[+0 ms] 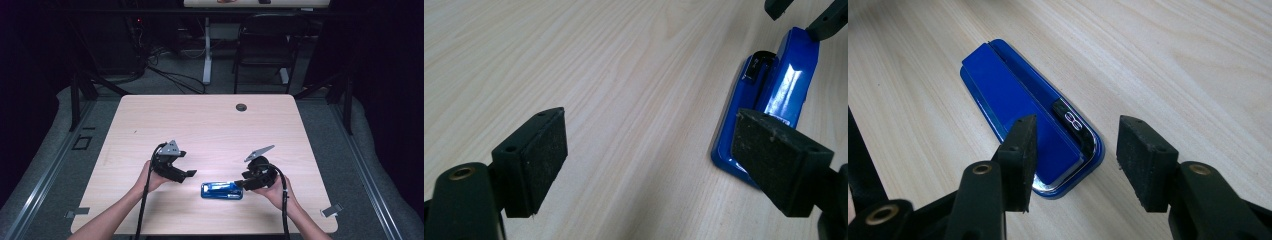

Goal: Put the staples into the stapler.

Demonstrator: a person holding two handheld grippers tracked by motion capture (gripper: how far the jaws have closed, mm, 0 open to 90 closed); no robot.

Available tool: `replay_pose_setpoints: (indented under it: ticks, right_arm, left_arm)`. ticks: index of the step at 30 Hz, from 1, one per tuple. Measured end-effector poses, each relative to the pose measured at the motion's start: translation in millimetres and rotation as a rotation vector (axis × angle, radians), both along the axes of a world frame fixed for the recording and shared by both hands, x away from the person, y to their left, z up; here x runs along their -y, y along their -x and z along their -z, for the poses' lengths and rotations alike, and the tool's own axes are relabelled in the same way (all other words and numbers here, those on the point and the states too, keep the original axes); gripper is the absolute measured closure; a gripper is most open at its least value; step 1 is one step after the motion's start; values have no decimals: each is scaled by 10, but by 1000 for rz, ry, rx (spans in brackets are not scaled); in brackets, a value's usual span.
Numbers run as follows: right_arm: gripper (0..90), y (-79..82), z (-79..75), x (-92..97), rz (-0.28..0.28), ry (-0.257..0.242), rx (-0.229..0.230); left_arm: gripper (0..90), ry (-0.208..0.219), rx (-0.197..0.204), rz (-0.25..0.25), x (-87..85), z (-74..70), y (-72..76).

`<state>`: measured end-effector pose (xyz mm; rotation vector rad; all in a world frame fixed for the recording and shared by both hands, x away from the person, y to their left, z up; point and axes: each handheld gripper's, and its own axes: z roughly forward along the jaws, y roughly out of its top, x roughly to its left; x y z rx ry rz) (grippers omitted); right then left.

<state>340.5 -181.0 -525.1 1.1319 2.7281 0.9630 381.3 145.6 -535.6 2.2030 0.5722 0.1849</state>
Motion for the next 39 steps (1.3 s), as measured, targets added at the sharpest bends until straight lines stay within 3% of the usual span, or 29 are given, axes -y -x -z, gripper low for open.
replay_pose_setpoints:
  ticks: [11, 14, 16, 19, 28, 34, 39]
  right_arm:
    - [483, 16, 5, 16, 4, -4, 8]
    - [410, 15, 3, 30, 8, 11, 12]
    - [379, 19, -34, 51, 12, -18, 22]
    - [345, 35, -109, 42, 17, 35, 75]
    - [329, 44, -117, 38, 21, 62, 82]
    - [244, 37, -208, 171, 66, 54, 117]
    - [184, 23, -316, 343, 139, 45, 169]
  left_arm:
    - [149, -6, 4, -15, 39, 7, -38]
    - [148, -7, 4, -28, 52, 8, -35]
    - [147, -17, 0, -33, 44, 13, -18]
    - [146, -25, 4, -32, 27, 10, 0]
    - [146, -12, 16, -48, -32, -61, 3]
    - [144, 2, 15, -87, -99, -88, -15]
    - [127, 10, 13, -128, -201, -138, -12]
